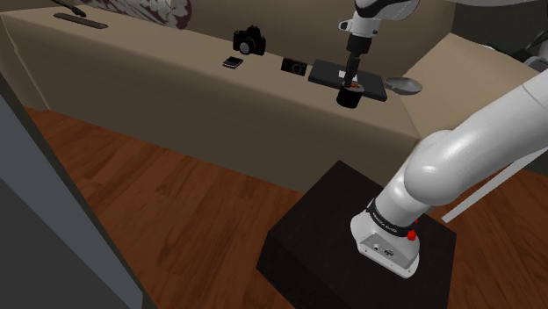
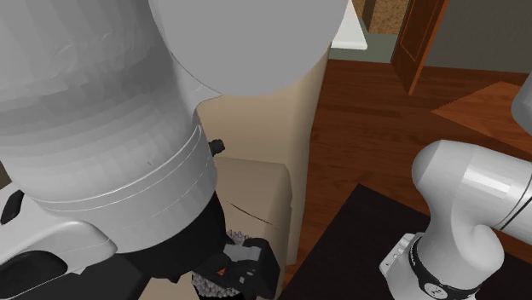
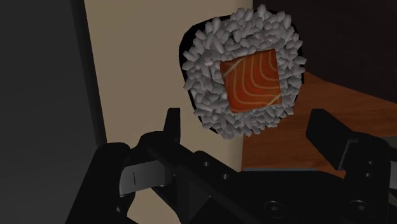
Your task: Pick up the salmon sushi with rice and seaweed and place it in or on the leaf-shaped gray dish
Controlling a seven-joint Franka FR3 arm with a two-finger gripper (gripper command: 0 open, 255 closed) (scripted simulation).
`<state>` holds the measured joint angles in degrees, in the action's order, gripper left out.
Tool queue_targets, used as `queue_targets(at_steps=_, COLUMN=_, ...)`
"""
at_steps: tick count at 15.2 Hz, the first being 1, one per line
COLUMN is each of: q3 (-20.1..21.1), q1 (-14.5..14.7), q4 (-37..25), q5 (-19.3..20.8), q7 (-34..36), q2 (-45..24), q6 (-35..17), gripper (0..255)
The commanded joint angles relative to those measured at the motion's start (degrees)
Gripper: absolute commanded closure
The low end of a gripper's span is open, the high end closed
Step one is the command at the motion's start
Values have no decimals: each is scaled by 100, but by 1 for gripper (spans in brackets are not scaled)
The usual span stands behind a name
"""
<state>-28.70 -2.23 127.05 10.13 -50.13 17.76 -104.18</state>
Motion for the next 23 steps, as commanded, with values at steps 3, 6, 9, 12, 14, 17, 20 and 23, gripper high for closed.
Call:
queue_targets(at_steps=3, q3=-1, q1=1, q4=16, q5=-1, q7=2, q2=-3, q6=-20, gripper=0)
queue_targets(at_steps=6, q3=-1, q1=1, q4=15, q5=-1, q7=2, q2=-3, q6=-19, gripper=255)
queue_targets(at_steps=9, q3=-1, q1=2, q4=11, q5=-2, q7=1, q2=-6, q6=-19, gripper=255)
queue_targets(at_steps=12, q3=0, q1=2, q4=13, q5=-2, q7=3, q2=-6, q6=-20, gripper=255)
queue_targets(at_steps=14, q3=1, q1=2, q4=13, q5=-2, q7=4, q2=-5, q6=-19, gripper=255)
queue_targets(at_steps=17, q3=22, q1=4, q4=-110, q5=-1, q7=5, q2=31, q6=137, gripper=255)
queue_targets(at_steps=20, q3=53, q1=11, q4=-310, q5=-7, q7=6, q2=67, q6=372, gripper=255)
queue_targets(at_steps=23, q3=81, q1=18, q4=-519, q5=-16, q7=3, q2=92, q6=605, gripper=255)
